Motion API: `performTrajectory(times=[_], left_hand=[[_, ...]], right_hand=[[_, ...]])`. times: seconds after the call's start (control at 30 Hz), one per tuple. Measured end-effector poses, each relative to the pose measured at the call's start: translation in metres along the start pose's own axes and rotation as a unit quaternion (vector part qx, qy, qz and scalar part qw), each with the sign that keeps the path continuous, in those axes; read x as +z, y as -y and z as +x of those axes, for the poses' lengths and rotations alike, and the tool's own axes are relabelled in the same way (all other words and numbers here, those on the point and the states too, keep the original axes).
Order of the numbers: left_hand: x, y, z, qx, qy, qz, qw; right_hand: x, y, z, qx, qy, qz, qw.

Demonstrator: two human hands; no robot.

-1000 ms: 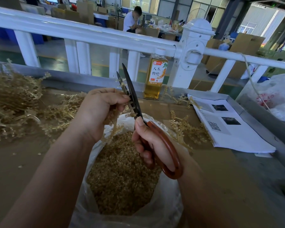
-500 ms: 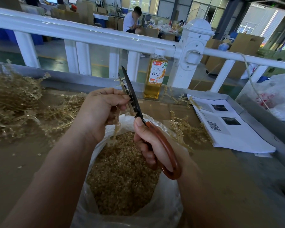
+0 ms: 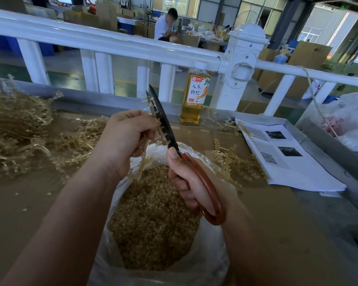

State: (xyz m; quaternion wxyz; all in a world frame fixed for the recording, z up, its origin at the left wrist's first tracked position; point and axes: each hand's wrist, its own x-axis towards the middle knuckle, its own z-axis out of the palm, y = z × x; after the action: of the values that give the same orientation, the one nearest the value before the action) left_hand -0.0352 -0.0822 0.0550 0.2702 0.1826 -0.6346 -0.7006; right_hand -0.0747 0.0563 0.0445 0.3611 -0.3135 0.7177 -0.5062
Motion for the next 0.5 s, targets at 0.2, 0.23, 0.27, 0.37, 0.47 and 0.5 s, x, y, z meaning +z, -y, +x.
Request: performTrajectory(times=[0.2, 0.23, 0.27, 0.37, 0.47, 0.5], left_hand=[[0.0012, -0.0004, -0.0026, 0.023, -0.004, -0.015, 1.0], [0.0006, -0.0007, -0.0024, 0.028, -0.006, -0.018, 0.999], [0.0004, -0.001, -0.0022, 0.031, -0.006, -0.022, 0.999], [0.0, -0.0006, -0.0021, 0.031, 0.004, -0.028, 0.999], [-0.0006, 0.0017, -0.0017, 0.026, 0.015, -0.023, 0.999], [-0.0013, 0.0026, -0.0012, 0.026, 0.017, -0.019, 0.999]], right_hand=[[0.0017, 0.0037, -0.0016, 0.015, -0.011, 0.006, 1.0], [0.0016, 0.004, -0.0011, 0.019, -0.012, 0.002, 1.0], [0.0013, 0.0045, -0.0005, 0.021, -0.015, -0.01, 1.0], [0.0019, 0.0056, 0.0003, 0.02, -0.027, -0.048, 0.998], [0.0024, 0.0053, -0.0013, 0.015, -0.028, -0.051, 0.998], [0.0021, 0.0049, -0.0015, 0.015, -0.028, -0.054, 0.998]])
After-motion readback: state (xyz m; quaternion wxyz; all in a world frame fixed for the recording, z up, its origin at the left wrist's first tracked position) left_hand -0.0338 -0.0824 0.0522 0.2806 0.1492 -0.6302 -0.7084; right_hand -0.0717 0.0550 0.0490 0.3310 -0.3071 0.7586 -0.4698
